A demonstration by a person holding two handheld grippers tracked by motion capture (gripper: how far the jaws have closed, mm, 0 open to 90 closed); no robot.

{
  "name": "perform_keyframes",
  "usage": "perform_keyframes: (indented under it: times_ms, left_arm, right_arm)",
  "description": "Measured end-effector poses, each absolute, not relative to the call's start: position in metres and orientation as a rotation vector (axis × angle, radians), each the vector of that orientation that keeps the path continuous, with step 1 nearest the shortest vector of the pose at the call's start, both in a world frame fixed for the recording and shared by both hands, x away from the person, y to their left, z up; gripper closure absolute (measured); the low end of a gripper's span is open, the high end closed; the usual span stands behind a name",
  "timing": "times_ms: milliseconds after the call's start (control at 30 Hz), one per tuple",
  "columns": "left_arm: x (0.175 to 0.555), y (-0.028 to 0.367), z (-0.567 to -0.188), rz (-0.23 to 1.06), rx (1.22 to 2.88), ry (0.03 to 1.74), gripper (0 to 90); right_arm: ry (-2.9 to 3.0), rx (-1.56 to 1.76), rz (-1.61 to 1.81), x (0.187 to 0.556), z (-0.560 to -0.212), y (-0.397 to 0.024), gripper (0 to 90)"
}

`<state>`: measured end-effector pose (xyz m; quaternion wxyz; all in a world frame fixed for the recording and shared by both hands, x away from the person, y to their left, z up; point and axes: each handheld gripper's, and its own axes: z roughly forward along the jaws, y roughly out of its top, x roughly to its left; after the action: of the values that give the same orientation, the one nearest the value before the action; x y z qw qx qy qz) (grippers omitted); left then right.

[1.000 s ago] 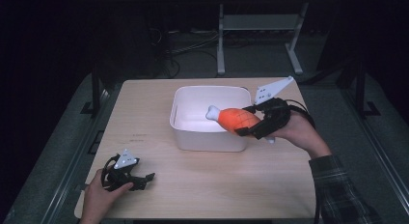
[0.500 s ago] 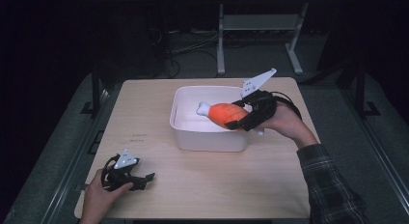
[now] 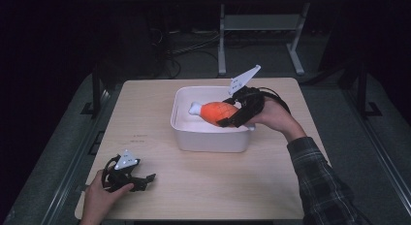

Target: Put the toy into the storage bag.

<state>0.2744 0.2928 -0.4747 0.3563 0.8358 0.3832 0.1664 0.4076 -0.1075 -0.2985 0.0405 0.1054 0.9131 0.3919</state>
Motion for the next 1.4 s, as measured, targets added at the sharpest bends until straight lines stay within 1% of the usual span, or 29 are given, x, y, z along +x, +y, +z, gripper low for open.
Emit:
perform_keyframes:
  times_ms: [500,867,1400]
  left_arm:
    - [0.274,0.293,-0.475,0.430,2.162,0.988,13.2]
    - [0.274,0.293,-0.475,0.430,2.160,0.988,13.2]
    - [0.274,0.293,-0.475,0.429,2.159,0.990,13.2]
  right_arm:
    - [2.865,0.284,1.148,0.427,-0.315,-0.086,23.2]
    - [2.895,0.262,1.112,0.431,-0.323,-0.078,22.4]
    - [2.920,0.286,1.091,0.431,-0.325,-0.074,17.3]
